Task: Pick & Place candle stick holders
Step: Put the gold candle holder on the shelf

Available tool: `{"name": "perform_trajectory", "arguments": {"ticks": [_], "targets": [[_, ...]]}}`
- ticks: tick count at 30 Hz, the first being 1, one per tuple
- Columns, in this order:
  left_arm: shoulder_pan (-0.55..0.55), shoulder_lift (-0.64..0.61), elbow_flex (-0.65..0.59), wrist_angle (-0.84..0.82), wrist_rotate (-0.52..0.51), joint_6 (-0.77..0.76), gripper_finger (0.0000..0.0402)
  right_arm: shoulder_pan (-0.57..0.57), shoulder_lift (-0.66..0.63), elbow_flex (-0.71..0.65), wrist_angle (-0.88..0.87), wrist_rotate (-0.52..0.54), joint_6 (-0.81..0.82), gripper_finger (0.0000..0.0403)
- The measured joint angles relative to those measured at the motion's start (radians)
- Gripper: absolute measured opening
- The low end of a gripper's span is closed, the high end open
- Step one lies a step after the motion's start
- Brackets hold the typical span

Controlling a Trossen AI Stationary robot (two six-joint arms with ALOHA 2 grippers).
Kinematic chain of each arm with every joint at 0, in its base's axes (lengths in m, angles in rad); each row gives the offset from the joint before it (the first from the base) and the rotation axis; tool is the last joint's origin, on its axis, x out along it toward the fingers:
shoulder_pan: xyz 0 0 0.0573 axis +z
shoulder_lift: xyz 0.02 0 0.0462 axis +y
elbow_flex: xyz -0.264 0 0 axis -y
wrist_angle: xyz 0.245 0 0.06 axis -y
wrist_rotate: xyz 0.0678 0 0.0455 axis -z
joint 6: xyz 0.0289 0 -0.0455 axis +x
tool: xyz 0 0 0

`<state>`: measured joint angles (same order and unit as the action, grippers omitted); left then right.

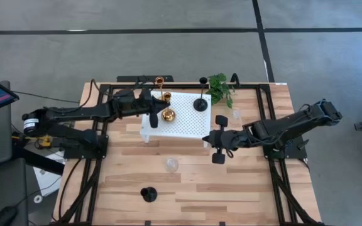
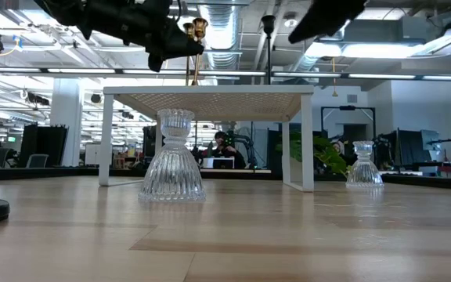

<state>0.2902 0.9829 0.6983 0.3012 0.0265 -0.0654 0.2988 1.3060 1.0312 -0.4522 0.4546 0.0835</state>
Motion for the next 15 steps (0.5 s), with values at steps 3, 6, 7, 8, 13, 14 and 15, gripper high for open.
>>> {"name": "perform_trajectory", "arguments": {"ticks": [3, 6, 7, 8, 13, 14, 15], "targets": [[0.012, -0.001, 0.000, 0.007, 0.000, -0.015, 0.0014, 0.003, 0.001, -0.048, 0.020, 0.011, 0.023, 0.0000], [0.013, 0.000, 0.000, 0.005, 0.000, -0.018, 0.0014, 0.010, 0.001, -0.073, 0.045, 0.044, 0.046, 0.0000], [0.013, 0.000, 0.000, 0.006, 0.000, -0.018, 0.0014, 0.010, 0.001, -0.081, 0.052, 0.052, 0.048, 0.0000], [0.013, 0.000, 0.000, 0.006, 0.000, -0.018, 0.0015, 0.009, 0.001, -0.089, 0.059, 0.058, 0.049, 0.0000], [0.020, 0.014, 0.000, 0.009, -0.034, 0.000, 0.0015, 0.018, 0.000, -0.093, 0.103, 0.070, 0.042, 0.0000], [0.021, 0.021, 0.000, 0.010, -0.035, 0.001, 0.0015, 0.023, 0.000, -0.093, 0.106, 0.070, 0.041, 0.0000], [0.024, 0.029, 0.001, 0.012, -0.038, 0.001, 0.0015, 0.024, 0.000, -0.093, 0.111, 0.070, 0.040, 0.0000]]}}
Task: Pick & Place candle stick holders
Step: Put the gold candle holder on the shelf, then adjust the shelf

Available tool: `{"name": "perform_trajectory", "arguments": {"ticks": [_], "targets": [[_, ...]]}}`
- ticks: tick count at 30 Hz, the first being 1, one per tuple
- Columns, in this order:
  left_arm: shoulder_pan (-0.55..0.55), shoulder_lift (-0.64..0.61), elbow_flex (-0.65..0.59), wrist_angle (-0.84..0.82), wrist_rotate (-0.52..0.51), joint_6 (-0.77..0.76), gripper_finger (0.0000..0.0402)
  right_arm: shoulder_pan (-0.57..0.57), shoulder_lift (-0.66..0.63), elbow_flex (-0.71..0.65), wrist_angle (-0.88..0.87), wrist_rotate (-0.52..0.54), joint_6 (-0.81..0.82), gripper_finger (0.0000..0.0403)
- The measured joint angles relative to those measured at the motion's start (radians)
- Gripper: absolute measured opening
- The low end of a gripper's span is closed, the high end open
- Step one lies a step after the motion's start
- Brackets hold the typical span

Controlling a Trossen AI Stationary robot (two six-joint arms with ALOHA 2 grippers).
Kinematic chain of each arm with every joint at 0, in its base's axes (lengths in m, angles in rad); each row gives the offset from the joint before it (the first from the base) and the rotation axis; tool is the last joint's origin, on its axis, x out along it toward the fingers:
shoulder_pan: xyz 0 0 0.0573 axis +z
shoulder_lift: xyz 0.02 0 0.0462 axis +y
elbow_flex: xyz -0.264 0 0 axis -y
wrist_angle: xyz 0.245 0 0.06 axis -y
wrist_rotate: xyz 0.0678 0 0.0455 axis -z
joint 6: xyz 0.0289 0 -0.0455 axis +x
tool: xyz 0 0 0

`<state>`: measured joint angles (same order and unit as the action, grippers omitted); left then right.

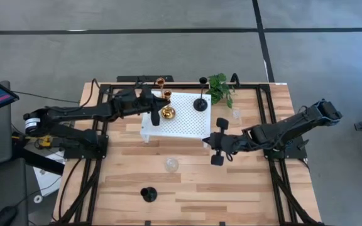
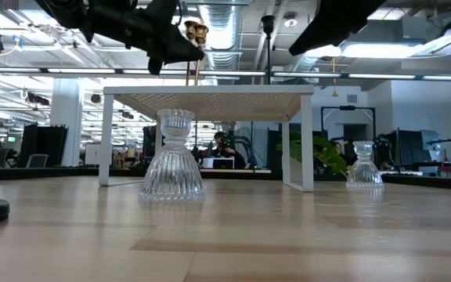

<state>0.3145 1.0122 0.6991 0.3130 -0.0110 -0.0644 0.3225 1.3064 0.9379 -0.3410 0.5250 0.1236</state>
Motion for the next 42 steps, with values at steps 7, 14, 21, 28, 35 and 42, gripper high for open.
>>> {"name": "perform_trajectory", "arguments": {"ticks": [7, 14, 21, 28, 35, 42], "targets": [[0.000, 0.061, 0.003, 0.037, -0.007, 0.002, 0.0023, 0.012, 0.000, 0.000, 0.007, 0.000, -0.009, 0.0000], [-0.018, 0.054, -0.006, 0.012, -0.005, -0.005, 0.0052, 0.012, 0.000, 0.000, 0.007, 0.000, -0.018, 0.0000], [-0.027, 0.049, -0.002, 0.038, -0.005, -0.003, 0.0076, 0.012, 0.000, 0.000, 0.007, 0.000, -0.018, 0.0000], [-0.027, 0.049, -0.002, 0.041, -0.004, 0.014, 0.0113, 0.014, 0.000, 0.000, 0.007, -0.003, -0.008, 0.0000], [-0.027, 0.043, -0.002, 0.012, -0.004, 0.037, 0.0166, 0.032, 0.000, 0.001, 0.005, -0.003, -0.001, 0.0000], [-0.027, -0.016, -0.002, -0.067, -0.004, 0.037, 0.0196, 0.065, 0.000, 0.001, -0.004, -0.003, 0.009, 0.0000]]}}
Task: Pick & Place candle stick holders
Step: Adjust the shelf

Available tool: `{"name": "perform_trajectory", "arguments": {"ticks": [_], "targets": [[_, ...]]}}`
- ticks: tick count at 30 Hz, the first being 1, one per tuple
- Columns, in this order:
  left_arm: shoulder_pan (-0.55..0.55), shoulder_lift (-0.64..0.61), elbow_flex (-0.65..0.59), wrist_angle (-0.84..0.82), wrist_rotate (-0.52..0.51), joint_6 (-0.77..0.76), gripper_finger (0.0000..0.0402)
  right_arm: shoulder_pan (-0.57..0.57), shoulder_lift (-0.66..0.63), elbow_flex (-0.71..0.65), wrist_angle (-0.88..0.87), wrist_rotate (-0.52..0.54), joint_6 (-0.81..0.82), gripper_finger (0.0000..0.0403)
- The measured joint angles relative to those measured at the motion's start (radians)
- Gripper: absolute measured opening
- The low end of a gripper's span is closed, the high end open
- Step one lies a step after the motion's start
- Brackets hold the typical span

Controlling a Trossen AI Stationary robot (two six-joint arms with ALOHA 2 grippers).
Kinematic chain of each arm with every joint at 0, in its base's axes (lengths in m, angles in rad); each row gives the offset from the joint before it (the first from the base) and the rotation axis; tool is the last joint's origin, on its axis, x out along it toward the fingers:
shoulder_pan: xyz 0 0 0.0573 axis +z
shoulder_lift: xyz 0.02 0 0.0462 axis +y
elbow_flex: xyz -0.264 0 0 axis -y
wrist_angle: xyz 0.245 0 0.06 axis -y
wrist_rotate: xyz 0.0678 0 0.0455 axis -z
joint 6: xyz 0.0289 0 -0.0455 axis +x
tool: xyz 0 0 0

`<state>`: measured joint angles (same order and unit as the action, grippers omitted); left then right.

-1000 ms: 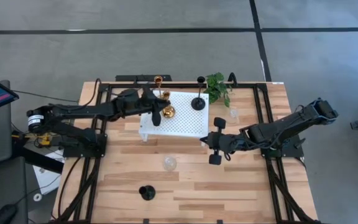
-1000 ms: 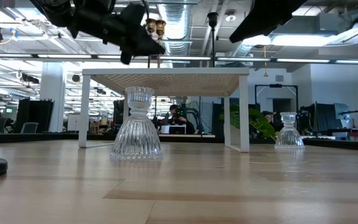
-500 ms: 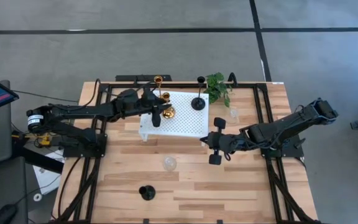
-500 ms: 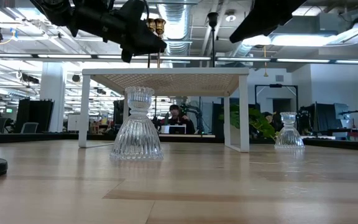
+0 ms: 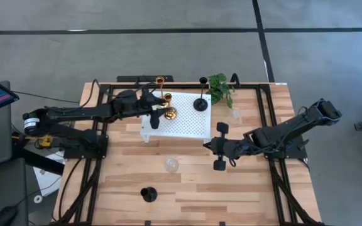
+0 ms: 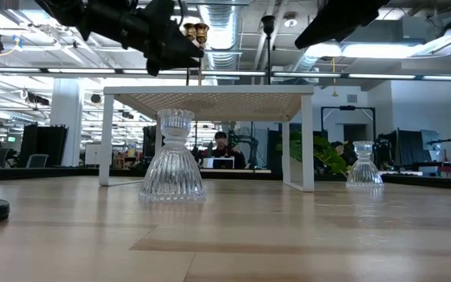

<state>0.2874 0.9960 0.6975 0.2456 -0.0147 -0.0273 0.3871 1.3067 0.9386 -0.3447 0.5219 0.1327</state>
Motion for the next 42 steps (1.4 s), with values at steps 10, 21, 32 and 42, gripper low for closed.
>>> {"name": "perform_trajectory", "arguments": {"ticks": [10, 21, 32, 42], "targets": [[-0.007, -0.219, 0.000, -0.310, 0.000, -0.081, 0.0189, 0.039, 0.000, 0.000, -0.068, 0.001, 0.080, 0.0000], [-0.159, -0.339, 0.000, -0.440, 0.000, -0.047, 0.0064, 0.038, 0.010, -0.080, -0.018, 0.009, 0.219, 0.0000], [-0.372, -0.348, 0.000, -0.445, -0.124, 0.049, 0.0004, 0.038, 0.010, -0.254, 0.248, 0.058, 0.277, 0.0000], [-0.503, -0.348, 0.000, -0.423, -0.252, 0.067, 0.0004, 0.002, 0.009, -0.345, 0.412, 0.084, 0.277, 0.0000]]}}
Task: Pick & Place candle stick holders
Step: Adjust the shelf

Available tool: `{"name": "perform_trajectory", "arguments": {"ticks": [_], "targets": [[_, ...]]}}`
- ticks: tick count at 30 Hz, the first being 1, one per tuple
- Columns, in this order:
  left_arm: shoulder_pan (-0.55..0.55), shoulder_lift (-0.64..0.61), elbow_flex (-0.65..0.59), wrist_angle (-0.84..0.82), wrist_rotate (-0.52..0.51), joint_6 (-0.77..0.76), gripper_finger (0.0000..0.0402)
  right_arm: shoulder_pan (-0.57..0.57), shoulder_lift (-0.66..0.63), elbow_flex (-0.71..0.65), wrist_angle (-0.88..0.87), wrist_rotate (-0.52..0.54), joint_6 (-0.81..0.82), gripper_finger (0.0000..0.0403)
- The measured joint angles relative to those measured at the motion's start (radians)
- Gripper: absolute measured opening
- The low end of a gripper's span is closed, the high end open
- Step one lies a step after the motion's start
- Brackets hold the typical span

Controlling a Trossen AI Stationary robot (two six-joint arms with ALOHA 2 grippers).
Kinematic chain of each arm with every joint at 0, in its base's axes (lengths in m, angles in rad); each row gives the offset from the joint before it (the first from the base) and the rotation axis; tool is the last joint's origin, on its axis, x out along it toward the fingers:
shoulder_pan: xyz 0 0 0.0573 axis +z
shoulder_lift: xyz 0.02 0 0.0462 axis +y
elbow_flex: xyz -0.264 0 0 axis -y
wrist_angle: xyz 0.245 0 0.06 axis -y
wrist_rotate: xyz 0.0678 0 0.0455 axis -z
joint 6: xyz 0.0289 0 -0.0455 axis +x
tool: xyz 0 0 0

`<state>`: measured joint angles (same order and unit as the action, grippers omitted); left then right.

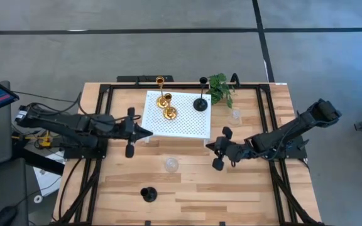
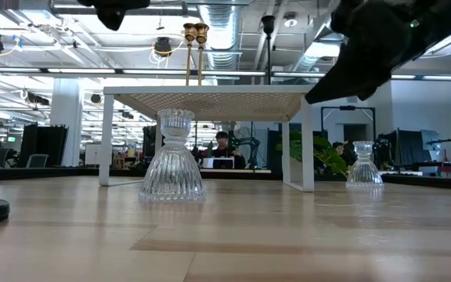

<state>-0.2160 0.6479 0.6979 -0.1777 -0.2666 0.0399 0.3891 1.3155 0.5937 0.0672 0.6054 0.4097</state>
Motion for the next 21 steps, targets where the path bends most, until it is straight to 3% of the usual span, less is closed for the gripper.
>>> {"name": "perform_trajectory", "arguments": {"ticks": [7, 21], "targets": [[-0.060, 0.000, 0.000, 0.005, -0.068, 0.016, 0.0004, -0.030, 0.000, -0.035, 0.074, 0.024, -0.024, 0.0000], [-0.065, 0.001, 0.000, 0.007, -0.071, 0.012, 0.0004, -0.072, 0.000, -0.043, 0.102, 0.073, -0.056, 0.0000]]}}
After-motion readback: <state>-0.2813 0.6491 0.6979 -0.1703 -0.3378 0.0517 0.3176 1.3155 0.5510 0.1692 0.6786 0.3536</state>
